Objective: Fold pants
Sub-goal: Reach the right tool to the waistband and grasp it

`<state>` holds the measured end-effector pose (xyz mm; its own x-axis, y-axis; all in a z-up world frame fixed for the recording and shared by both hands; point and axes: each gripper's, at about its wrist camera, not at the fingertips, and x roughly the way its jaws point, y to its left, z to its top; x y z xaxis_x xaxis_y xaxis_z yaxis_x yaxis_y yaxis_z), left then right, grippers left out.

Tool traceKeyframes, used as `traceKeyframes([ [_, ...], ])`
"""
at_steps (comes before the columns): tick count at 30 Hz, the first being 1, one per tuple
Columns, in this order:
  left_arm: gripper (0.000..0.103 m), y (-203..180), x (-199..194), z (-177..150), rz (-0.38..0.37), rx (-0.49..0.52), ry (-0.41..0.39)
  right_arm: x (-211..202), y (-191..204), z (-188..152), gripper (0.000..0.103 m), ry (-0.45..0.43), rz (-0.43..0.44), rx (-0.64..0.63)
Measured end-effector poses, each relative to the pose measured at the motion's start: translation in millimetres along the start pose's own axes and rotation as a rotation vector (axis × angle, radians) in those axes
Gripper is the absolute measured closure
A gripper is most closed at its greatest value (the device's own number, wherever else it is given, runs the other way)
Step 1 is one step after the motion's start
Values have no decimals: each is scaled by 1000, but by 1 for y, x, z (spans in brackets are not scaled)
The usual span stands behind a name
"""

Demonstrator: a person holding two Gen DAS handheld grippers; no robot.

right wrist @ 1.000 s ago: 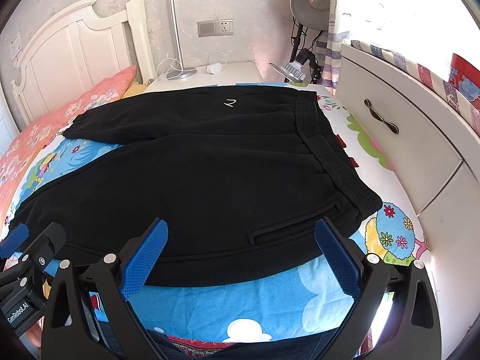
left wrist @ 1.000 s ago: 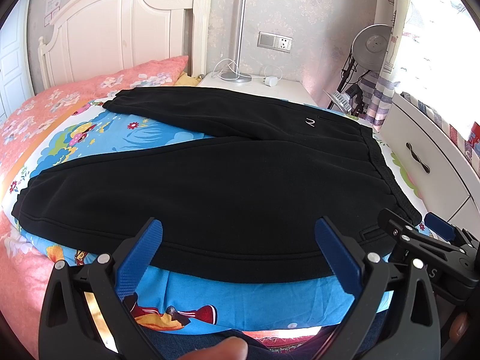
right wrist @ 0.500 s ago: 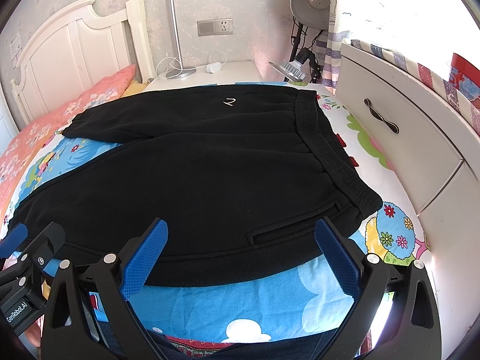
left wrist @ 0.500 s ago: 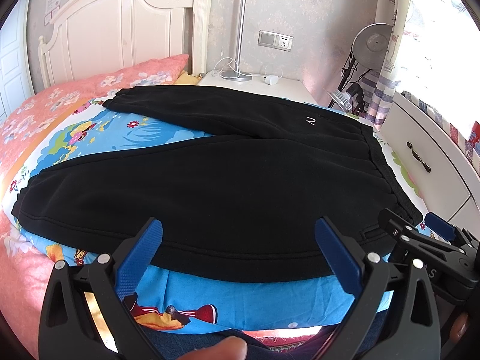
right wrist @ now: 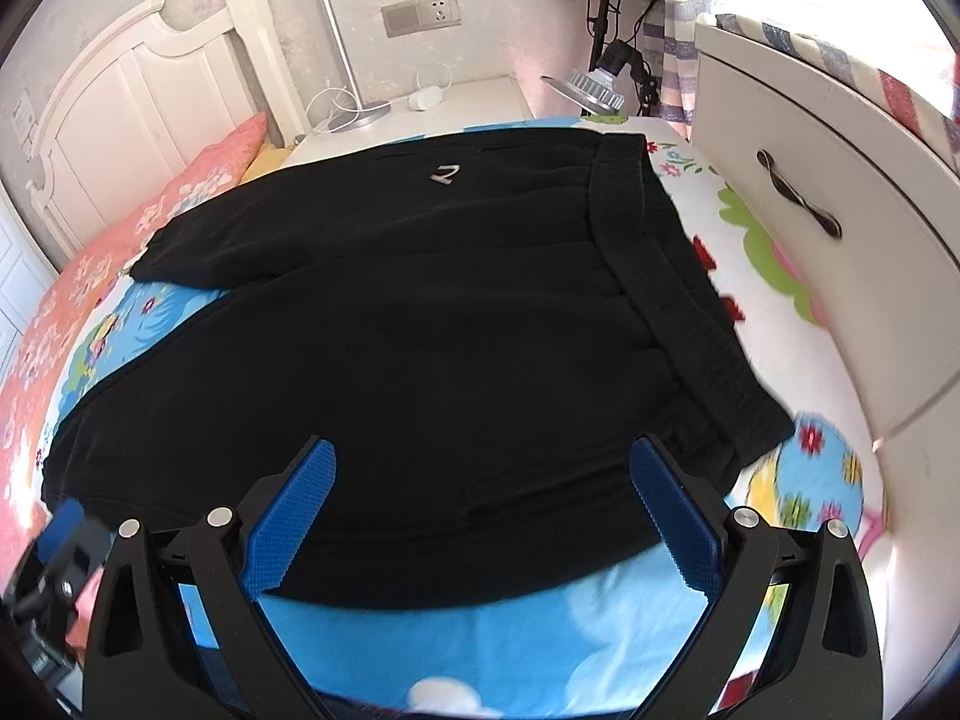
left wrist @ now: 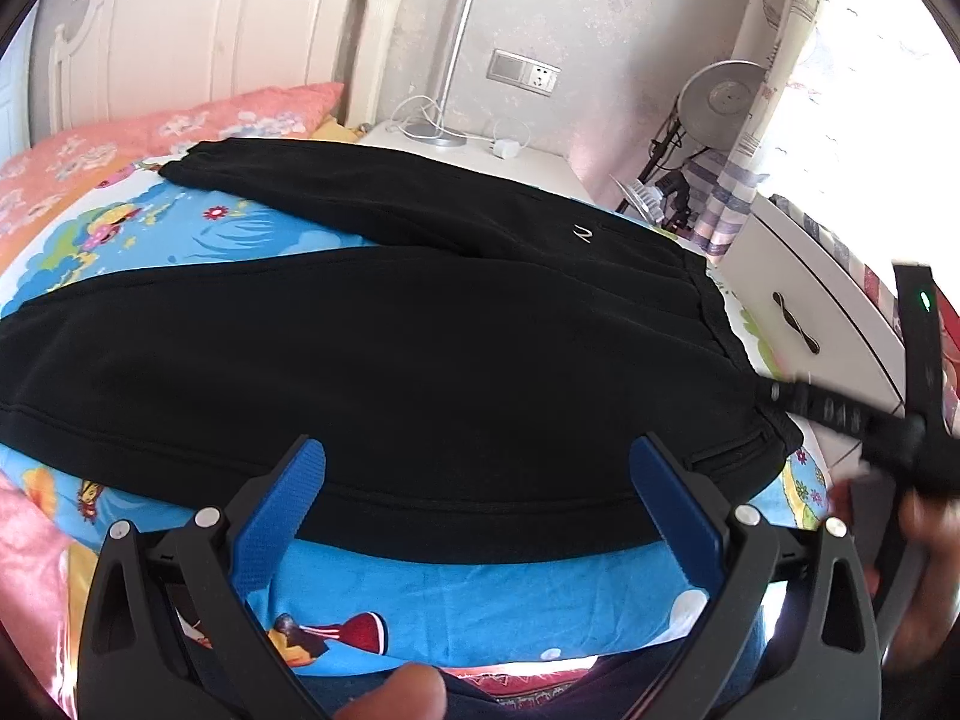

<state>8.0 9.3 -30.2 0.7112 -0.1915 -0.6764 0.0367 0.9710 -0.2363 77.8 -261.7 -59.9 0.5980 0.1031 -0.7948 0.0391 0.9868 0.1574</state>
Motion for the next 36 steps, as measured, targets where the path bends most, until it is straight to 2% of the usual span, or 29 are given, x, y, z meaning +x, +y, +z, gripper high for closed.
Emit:
traceKeyframes([
  [4, 2, 1, 13, -3, -34, 25, 63, 23, -28, 51, 6, -1, -26, -16],
  [9, 2, 7, 25, -6, -105, 14, 104, 76, -66, 144, 5, 29, -33, -41],
  [12, 2, 12, 34, -7, -103, 0, 128, 115, -85, 192, 5, 64, -71, -75],
  [15, 2, 23, 41, -5, -83, -23, 140, 156, -103, 225, 5, 137, -52, -81],
  [20, 2, 46, 54, 3, -41, -68, 165, 194, -112, 247, 5, 177, -34, -157],
  [24, 2, 58, 61, 10, -19, -89, 183, 221, -112, 249, 6, 238, -21, -247],
  [28, 2, 63, 69, 15, -1, -103, 193, 237, -118, 250, 6, 276, 23, -277],
  [31, 2, 64, 75, 17, 7, -112, 203, 244, -119, 254, 15, 290, 68, -279],
  [32, 2, 63, 76, 18, 9, -113, 205, 245, -117, 255, 27, 295, 90, -282],
  [33, 2, 63, 78, 20, 10, -114, 207, 243, -114, 255, 28, 296, 93, -290],
  [36, 2, 62, 80, 22, 10, -115, 206, 241, -110, 254, 46, 303, 105, -310],
])
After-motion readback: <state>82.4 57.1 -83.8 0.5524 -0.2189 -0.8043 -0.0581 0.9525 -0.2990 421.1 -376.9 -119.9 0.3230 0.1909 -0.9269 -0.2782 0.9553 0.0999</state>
